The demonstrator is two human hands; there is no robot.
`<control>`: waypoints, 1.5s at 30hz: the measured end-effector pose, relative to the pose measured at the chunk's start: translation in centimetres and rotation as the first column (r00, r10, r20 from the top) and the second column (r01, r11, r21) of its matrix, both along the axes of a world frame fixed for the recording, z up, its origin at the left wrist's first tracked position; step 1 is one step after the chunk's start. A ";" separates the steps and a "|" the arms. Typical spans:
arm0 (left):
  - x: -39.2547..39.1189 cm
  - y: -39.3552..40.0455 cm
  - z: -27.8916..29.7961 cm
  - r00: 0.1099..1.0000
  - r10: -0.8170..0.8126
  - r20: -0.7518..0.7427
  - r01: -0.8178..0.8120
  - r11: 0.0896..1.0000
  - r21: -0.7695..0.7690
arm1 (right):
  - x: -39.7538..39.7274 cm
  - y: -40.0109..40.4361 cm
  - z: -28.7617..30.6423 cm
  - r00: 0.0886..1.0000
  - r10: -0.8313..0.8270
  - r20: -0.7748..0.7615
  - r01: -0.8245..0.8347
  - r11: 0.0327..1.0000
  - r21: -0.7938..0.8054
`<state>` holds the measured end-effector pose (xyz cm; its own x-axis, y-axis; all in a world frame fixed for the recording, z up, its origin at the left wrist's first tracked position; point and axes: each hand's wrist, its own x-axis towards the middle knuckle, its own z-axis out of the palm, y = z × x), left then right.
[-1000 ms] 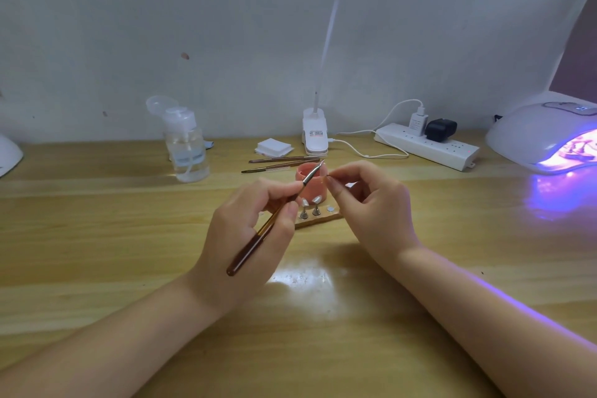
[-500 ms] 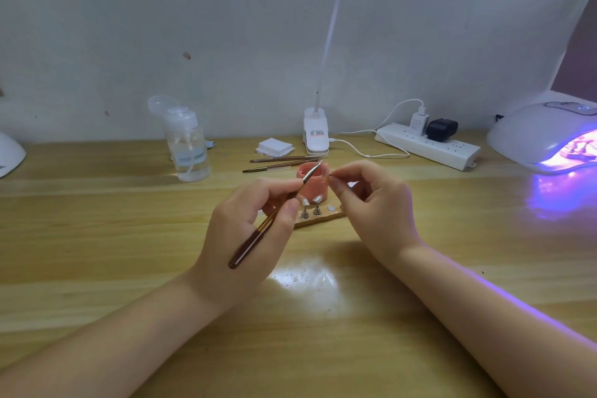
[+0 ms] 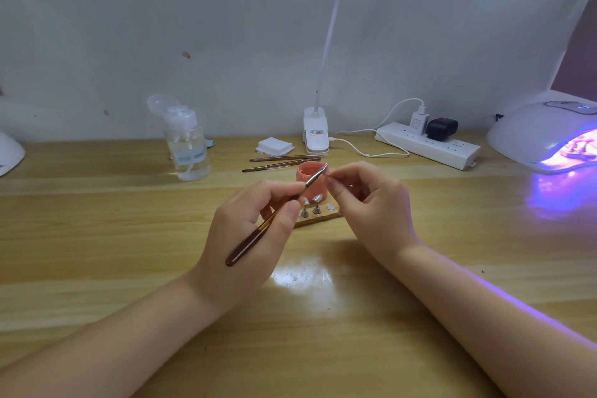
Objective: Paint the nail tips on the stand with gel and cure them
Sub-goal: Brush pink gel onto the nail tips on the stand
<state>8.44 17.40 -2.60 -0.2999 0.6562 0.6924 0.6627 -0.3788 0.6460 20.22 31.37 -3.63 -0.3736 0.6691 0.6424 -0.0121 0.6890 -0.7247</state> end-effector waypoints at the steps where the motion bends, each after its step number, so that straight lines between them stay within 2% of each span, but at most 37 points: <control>1: -0.1 0.0 -0.1 1.000 -0.012 0.015 0.012 1.000 -0.002 | 0.0 0.0 0.0 1.000 -0.001 0.004 0.001 1.000 -0.003; 7: -0.2 -0.1 -0.1 0.998 -0.033 0.059 0.032 0.999 0.020 | 0.0 0.0 0.0 1.000 0.008 0.007 -0.008 1.000 0.003; 16: -0.2 -0.1 0.1 1.000 -0.004 -0.015 0.004 1.000 -0.008 | 0.2 0.1 0.2 1.000 -0.008 0.019 0.008 1.000 0.030; 25: -0.1 0.0 0.2 0.996 0.085 -0.004 -0.085 0.996 -0.005 | 0.2 0.3 0.2 0.996 -0.077 0.051 0.066 0.981 0.181; 29: -0.5 0.0 -0.1 0.994 0.069 -0.081 -0.071 0.997 -0.021 | 0.2 0.4 0.3 0.993 -0.109 0.052 0.095 0.971 0.222; 38: -0.2 -0.1 0.2 0.996 0.085 -0.040 -0.085 0.996 -0.001 | 0.2 0.3 0.4 0.992 -0.118 0.051 0.102 0.963 0.249; 45: -0.4 -0.1 0.0 0.997 0.032 -0.070 -0.033 0.999 -0.023 | 0.3 0.4 0.4 0.991 -0.118 0.056 0.100 0.963 0.252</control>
<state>8.04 17.28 -2.62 -0.2729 0.6636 0.6965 0.7181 -0.3413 0.6065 20.50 31.74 -3.19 -0.3571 0.5310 0.7685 0.1173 0.8417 -0.5270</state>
